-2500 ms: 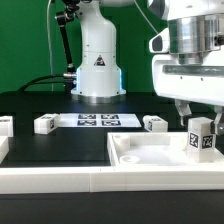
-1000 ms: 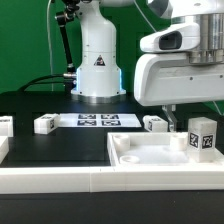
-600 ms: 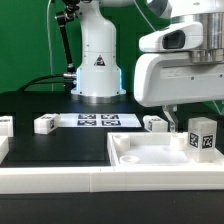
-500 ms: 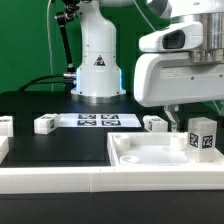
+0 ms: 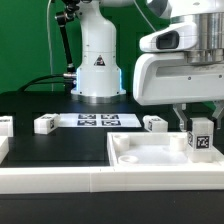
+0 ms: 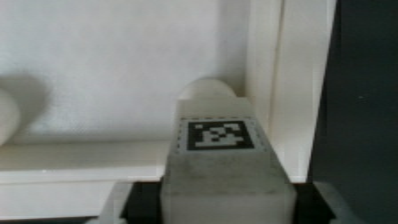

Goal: Assemble square table

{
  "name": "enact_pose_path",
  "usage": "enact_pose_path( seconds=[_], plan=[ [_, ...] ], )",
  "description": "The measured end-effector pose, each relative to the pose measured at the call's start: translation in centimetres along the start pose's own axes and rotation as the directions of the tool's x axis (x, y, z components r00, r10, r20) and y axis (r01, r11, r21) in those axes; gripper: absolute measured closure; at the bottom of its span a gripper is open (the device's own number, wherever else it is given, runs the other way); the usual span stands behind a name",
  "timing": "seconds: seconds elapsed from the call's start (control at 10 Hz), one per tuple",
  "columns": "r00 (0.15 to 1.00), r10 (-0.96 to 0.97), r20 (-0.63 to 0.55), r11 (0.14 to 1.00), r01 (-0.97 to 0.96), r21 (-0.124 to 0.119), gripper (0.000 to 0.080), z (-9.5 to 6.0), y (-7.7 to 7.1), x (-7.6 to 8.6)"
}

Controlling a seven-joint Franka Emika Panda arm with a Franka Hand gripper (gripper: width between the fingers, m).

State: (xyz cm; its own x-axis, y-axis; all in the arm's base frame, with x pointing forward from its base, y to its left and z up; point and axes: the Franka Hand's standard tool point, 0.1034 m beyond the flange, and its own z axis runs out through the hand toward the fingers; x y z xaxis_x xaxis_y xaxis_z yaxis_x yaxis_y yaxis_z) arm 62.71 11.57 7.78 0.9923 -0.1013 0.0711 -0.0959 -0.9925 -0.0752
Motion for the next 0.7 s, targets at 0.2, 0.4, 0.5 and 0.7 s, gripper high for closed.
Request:
enact_pose_path(
  seconds=[0.2,0.4,0.5,0.7],
  plan=[
    [0.951,0.308,-0.008,0.951,-0.308,0.009,0.0509,-0.07,-0.15,-0.38],
    [0.849,0.528,-0.009,0.849,-0.528,0.011,0.0509,-0.04,-0.15,-0.39],
    [0.787,0.617,-0.005,0.787,-0.617,0.015,0.0509,-0.03,-0.14,-0.38],
    [0.699,0.715,-0.003,0.699,-0.715,0.015,0.0509,-0.02,-0.17,-0.4]
  ],
)
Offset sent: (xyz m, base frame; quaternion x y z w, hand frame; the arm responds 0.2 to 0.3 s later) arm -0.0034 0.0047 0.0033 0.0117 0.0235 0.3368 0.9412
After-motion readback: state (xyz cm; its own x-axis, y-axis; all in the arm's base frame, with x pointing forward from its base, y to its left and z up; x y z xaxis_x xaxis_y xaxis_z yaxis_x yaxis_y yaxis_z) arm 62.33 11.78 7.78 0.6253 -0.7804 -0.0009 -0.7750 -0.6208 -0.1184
